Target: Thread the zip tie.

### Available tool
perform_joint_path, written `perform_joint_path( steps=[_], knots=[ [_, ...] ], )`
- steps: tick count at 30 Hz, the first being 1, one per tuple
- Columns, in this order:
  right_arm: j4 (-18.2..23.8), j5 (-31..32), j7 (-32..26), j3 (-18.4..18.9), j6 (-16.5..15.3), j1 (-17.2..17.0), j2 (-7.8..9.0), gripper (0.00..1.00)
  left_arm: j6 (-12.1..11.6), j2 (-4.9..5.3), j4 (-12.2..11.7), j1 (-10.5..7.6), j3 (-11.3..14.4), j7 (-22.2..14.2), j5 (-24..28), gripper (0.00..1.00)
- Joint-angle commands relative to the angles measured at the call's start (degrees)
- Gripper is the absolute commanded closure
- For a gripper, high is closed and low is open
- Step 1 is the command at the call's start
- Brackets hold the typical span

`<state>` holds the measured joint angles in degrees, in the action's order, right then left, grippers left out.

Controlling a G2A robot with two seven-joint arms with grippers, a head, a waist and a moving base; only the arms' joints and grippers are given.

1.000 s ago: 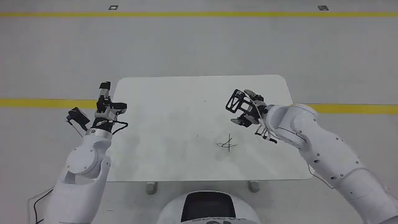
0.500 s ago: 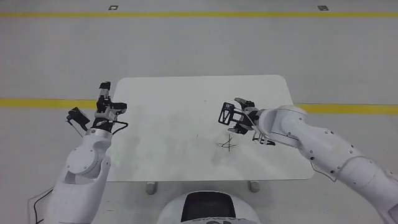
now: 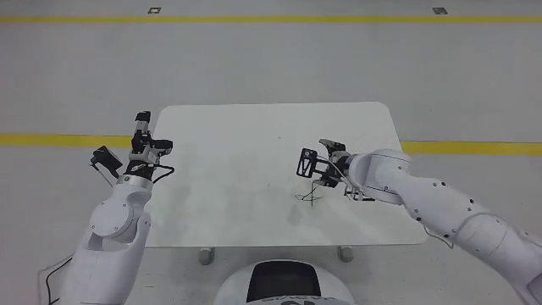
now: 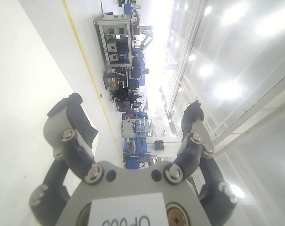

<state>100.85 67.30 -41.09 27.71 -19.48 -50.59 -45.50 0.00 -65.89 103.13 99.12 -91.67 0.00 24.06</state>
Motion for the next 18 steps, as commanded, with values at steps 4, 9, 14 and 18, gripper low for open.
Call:
perform_joint_path(
  steps=[4, 9, 14, 18],
  knots=[
    [-3.1, -0.8, 1.3, -5.7, 0.0, 3.2, -0.53, 0.0, 0.0, 0.0, 0.0, 0.0, 0.0, 0.0, 0.0, 0.0],
    [-6.2, -2.7, 2.5, -12.2, 0.0, 7.2, -1.65, 0.0, 0.0, 0.0, 0.0, 0.0, 0.0, 0.0, 0.0, 0.0],
    [-9.5, -5.0, 4.0, -17.7, 0.0, 11.1, -3.17, 0.0, 0.0, 0.0, 0.0, 0.0, 0.0, 0.0, 0.0, 0.0],
    [-10.3, -5.1, 3.4, -18.0, 0.0, 11.5, -4.16, 0.0, 0.0, 0.0, 0.0, 0.0, 0.0, 0.0, 0.0, 0.0]
  ],
)
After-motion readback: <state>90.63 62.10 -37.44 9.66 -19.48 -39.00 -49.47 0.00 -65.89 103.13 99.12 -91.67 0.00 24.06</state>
